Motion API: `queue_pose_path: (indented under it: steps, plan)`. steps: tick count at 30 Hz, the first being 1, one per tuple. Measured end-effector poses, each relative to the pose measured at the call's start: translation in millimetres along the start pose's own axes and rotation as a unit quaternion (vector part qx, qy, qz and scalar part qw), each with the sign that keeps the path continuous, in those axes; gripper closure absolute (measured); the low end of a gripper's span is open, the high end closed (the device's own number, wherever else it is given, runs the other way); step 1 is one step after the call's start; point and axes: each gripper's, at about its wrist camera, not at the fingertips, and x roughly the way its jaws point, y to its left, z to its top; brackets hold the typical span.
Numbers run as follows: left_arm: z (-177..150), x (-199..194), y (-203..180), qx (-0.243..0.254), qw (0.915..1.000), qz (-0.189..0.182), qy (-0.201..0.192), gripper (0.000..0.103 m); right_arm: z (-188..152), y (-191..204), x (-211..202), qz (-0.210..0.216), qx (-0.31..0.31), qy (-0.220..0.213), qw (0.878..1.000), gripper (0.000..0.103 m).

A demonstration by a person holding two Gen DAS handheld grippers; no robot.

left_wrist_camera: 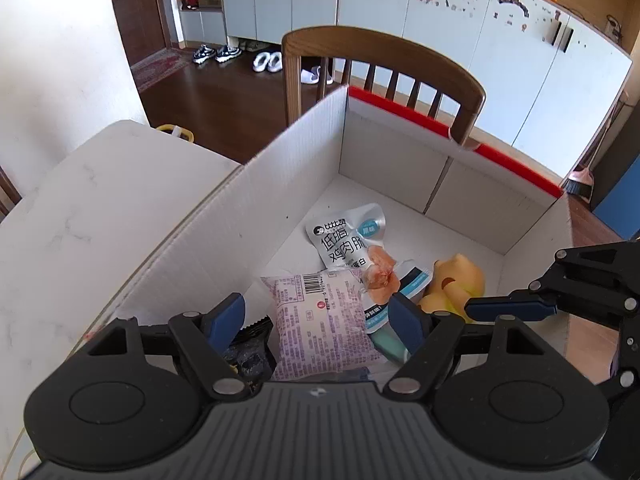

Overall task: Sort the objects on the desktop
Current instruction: 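Open both grippers to drop the packet and cable into the box, then withdraw both grippers toward the tissue pack and silver bag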

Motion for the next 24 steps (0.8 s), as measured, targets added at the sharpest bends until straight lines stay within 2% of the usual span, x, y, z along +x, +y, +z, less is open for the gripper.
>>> queue_pose_path:
  steps: [14,24]
  plan:
    - [-21,-69,3,-0.029,0.9965,0.008,-0.078,0.025,2,-3,-30,-0.002,0.022,-0.022,1.000,0.050]
    - [-51,-116,10,-0.053,0.9901,0.014,-0.129,0.025,4,16,-40,-0.001,0.021,-0.028,0.999,0.050]
